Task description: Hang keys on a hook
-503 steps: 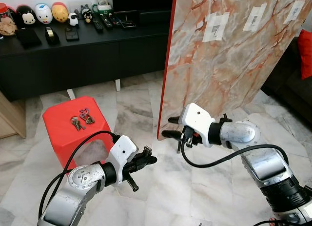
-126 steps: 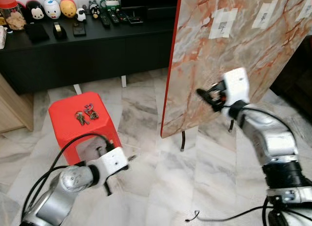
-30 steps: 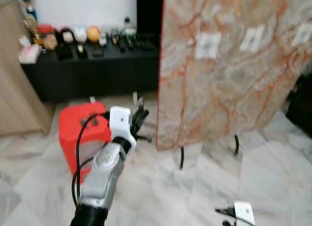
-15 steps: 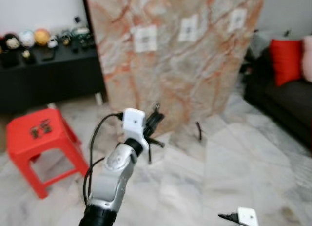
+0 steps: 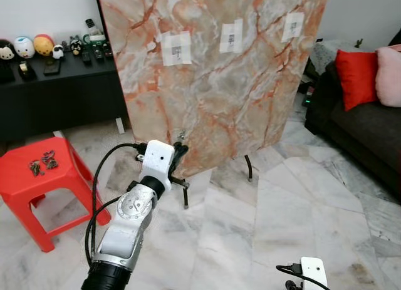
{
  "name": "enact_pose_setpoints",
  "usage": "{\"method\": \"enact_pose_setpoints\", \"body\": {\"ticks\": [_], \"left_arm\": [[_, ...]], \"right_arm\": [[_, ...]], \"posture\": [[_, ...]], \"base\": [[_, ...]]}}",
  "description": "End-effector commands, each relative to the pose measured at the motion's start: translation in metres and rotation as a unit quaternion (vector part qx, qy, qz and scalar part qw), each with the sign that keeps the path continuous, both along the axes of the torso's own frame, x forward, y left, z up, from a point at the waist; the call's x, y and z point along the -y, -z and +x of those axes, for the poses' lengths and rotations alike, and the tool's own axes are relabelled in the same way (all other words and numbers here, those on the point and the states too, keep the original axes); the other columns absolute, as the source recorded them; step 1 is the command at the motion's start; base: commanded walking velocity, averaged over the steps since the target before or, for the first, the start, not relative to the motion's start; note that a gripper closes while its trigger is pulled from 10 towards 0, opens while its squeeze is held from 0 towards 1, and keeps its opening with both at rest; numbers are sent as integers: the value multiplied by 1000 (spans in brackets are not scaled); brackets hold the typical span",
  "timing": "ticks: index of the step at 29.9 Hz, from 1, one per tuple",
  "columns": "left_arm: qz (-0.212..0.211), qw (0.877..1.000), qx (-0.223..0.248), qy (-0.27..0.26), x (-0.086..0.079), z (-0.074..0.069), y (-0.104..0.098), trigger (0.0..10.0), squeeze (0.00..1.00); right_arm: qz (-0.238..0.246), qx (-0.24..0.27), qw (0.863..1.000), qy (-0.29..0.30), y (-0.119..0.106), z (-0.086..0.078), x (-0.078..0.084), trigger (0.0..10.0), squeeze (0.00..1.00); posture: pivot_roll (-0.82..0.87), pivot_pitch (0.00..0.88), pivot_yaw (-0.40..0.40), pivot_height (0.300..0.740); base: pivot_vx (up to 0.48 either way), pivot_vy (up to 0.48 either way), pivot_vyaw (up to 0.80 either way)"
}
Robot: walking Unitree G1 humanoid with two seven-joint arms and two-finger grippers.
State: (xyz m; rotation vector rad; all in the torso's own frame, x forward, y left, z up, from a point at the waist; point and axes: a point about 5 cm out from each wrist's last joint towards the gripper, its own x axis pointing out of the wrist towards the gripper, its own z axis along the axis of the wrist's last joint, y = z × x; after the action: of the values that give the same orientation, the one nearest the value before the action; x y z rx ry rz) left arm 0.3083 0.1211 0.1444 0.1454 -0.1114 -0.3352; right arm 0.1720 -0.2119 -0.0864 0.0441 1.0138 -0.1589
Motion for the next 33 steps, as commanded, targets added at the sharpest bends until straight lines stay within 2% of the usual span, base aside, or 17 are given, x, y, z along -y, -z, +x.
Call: {"method": "enact_pose_setpoints", "body": {"ticks": [1, 10, 18, 33], "left_arm": [[7, 1000, 5, -5, 0, -2, 3, 10000, 0], [-9, 1000, 27, -7, 3, 0, -3, 10000, 0], [-19, 999, 33, 2, 7, 0, -5, 10000, 0], [-22, 999, 36, 14, 12, 0, -5, 10000, 0]], "right_arm": [[-3, 2, 1000, 0, 0, 1, -1, 10000, 0], [-1, -1, 1000, -2, 2, 0, -10, 10000, 0], [0, 0, 1000, -10, 2, 2, -17, 10000, 0], [-4, 2, 1000, -12, 0, 2, -9, 10000, 0]], "posture": [[111, 54, -98, 740], [107, 62, -95, 740], [106, 60, -97, 740], [105, 41, -95, 740]], "base": [[0, 0, 0], [0, 0, 0], [292, 0, 0], [334, 0, 0]]}}
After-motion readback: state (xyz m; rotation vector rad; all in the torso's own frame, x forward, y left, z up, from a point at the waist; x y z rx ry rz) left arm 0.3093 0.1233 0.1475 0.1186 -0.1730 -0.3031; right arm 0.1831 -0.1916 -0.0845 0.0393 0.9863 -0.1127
